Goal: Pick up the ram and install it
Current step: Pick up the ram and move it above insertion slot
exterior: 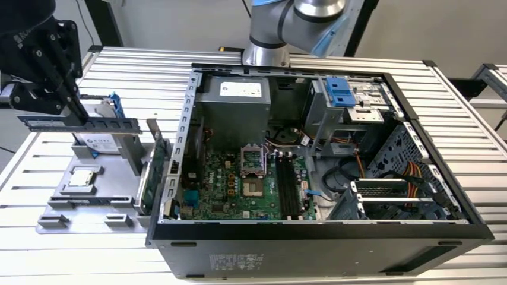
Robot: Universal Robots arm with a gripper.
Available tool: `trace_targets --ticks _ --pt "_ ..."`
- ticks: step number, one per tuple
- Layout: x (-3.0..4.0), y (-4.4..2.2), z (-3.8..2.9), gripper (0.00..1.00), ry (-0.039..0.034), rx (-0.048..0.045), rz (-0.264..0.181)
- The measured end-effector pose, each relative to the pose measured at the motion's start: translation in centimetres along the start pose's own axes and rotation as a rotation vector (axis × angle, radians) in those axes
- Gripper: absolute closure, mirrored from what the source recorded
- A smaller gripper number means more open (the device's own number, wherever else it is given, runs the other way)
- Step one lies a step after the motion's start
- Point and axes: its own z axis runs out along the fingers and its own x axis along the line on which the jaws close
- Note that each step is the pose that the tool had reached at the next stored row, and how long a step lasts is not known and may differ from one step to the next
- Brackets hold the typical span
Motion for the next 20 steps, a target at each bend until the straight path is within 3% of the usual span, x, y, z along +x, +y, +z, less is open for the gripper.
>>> trace_targets --ticks 10,12,20 --pt "-0.07 -0.78 0.0 1.0 0.0062 -0.0019 0.0" --pt "-0.07 -1.25 0.0 1.0 0.0062 -0.0019 0.0" --pt "-0.07 -1.28 0.0 1.0 0.0062 -0.0019 0.0"
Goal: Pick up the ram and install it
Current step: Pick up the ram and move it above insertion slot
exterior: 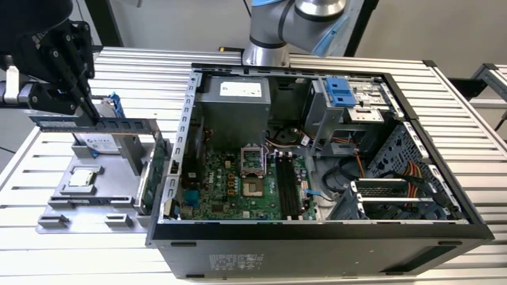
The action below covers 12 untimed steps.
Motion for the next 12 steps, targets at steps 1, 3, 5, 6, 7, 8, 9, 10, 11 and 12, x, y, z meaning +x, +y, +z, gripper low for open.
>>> trace_targets --ticks 1,3,5,6,7,8,9,10,11,12 --pt "0.0 0.0 0.0 1.0 0.0 0.0 0.0" --pt "0.0 -0.1 0.0 1.0 0.0001 0.0001 0.0" --pt "0.0 -0.39 0.0 1.0 0.0 0.0 0.0" --pt "0.0 -0.67 0.0 1.0 0.0 0.0 0.0" --pt "-0.01 -0.92 0.0 1.0 0.0 0.0 0.0" --pt "-0.02 -1.2 0.0 1.0 0.0 0.0 0.0" --pt "-0.02 -1.47 0.0 1.0 0.0 0.0 0.0" --pt "-0.02 -1.7 0.0 1.0 -0.0001 0.0 0.0" --pt "-0.03 -1.94 0.0 1.0 0.0 0.0 0.0" --pt "-0.03 -2.18 0.0 1.0 0.0 0.0 0.0"
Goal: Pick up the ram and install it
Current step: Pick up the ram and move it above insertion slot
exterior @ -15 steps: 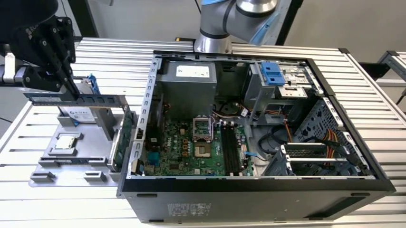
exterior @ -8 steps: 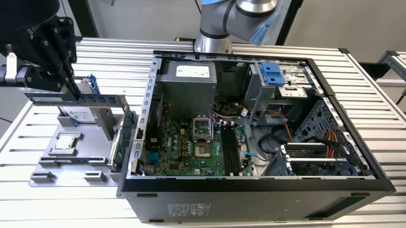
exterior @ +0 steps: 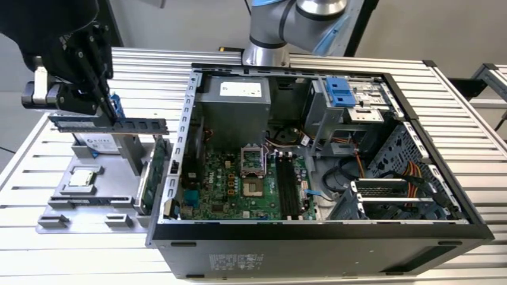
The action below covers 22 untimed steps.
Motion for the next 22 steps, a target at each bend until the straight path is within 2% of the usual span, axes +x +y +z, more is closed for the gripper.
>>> trace_targets --ticks 9,10,22 --pt "-0.02 -1.86 0.0 1.0 0.0 0.0 0.0" --pt "-0.02 -2.35 0.0 1.0 -0.0001 0.0 0.0" --pt "-0.04 -4.16 0.0 1.0 -0.0001 0.0 0.0"
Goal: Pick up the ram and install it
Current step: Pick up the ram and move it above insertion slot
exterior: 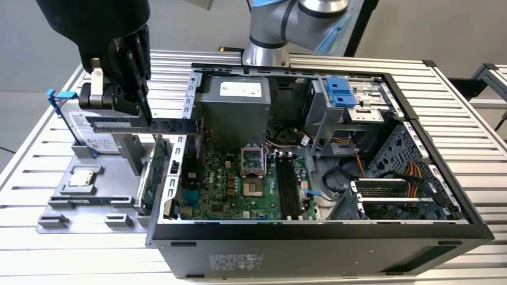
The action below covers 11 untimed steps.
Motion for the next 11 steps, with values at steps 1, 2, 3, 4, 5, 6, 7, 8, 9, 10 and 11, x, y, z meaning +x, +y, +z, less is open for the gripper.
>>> trace_targets --ticks 1,2,3,4,5,6,7,8,9,10,11 --pt "0.0 -0.16 0.0 1.0 0.0 0.0 0.0" --pt "0.0 -0.29 -0.01 1.0 0.0002 -0.0001 0.0" --pt "0.0 -0.44 0.0 1.0 0.0001 0.0 0.0" --pt "-0.01 -0.57 0.0 1.0 0.0001 0.0 0.0" --pt "-0.01 -0.7 0.0 1.0 0.0 0.0 0.0" --pt "-0.01 -0.83 -0.01 1.0 0.0001 -0.0001 0.0" --pt "-0.01 -0.96 -0.01 1.0 0.0002 -0.0001 0.0" --pt "-0.01 -1.11 0.0 1.0 0.0 0.0 0.0" --pt "-0.01 -1.24 0.0 1.0 0.0 0.0 0.0" --pt "-0.02 -1.37 -0.01 1.0 0.0001 0.0 0.0" --pt "-0.02 -1.51 -0.01 1.0 0.0001 -0.0001 0.0"
